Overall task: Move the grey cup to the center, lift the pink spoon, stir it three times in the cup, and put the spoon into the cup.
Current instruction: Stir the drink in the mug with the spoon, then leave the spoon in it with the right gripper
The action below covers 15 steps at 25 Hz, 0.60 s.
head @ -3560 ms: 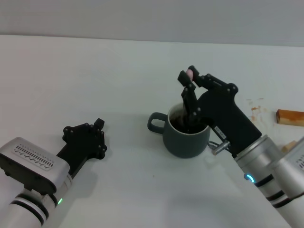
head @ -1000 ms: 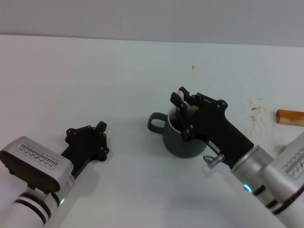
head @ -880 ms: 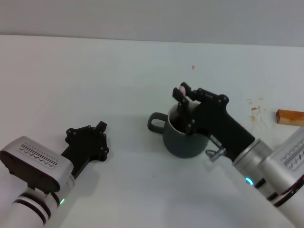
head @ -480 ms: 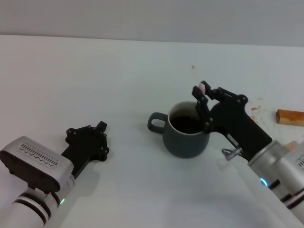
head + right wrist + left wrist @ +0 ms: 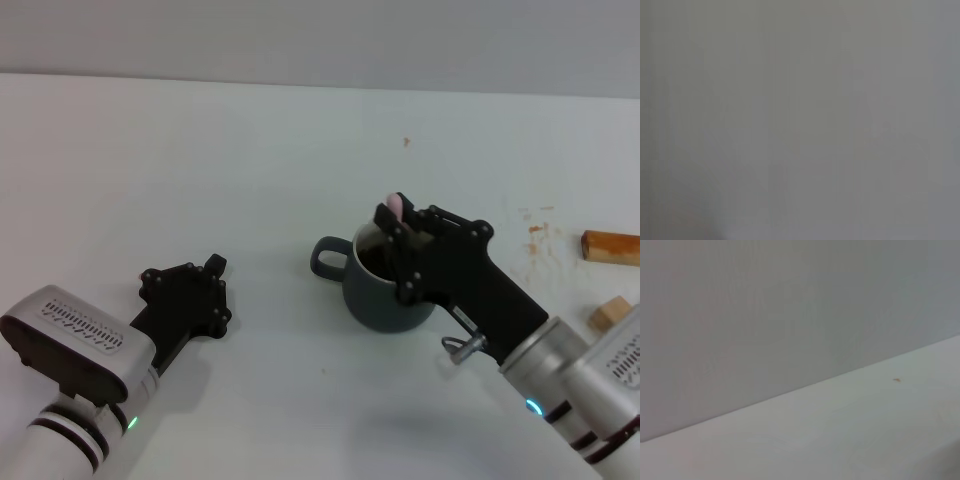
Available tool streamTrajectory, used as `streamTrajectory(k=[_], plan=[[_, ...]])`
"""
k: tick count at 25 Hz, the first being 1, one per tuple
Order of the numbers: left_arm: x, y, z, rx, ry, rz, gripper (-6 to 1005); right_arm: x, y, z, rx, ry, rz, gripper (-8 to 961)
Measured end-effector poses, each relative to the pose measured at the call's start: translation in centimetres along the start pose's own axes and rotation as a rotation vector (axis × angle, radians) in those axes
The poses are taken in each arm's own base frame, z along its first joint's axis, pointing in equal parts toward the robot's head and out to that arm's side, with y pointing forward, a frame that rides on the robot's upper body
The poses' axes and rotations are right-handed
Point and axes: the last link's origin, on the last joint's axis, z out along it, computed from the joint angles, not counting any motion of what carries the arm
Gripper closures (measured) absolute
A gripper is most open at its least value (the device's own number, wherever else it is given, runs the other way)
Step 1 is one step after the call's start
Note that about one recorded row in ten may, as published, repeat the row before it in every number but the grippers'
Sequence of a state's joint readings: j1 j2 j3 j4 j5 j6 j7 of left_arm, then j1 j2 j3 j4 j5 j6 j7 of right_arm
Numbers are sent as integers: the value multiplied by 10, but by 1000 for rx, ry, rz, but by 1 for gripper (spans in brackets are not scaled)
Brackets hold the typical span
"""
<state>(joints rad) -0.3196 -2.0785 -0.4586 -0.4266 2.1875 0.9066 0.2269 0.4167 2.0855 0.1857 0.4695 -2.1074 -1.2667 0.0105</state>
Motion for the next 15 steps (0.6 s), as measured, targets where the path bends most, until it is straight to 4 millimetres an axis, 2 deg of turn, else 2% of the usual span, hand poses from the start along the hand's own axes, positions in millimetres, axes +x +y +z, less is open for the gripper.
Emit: streamTrajectory(k=[4,8,15], plan=[[1,0,1,-1,2,1,1001,-2,-2,8,-8,-2,-11,901],[2,0,2,-3,5,4,1001,-3,-12,12,11,4,-20,902],[2,-1,2,-3,5,5,1001,-1,-18,8,18,14,32,877]])
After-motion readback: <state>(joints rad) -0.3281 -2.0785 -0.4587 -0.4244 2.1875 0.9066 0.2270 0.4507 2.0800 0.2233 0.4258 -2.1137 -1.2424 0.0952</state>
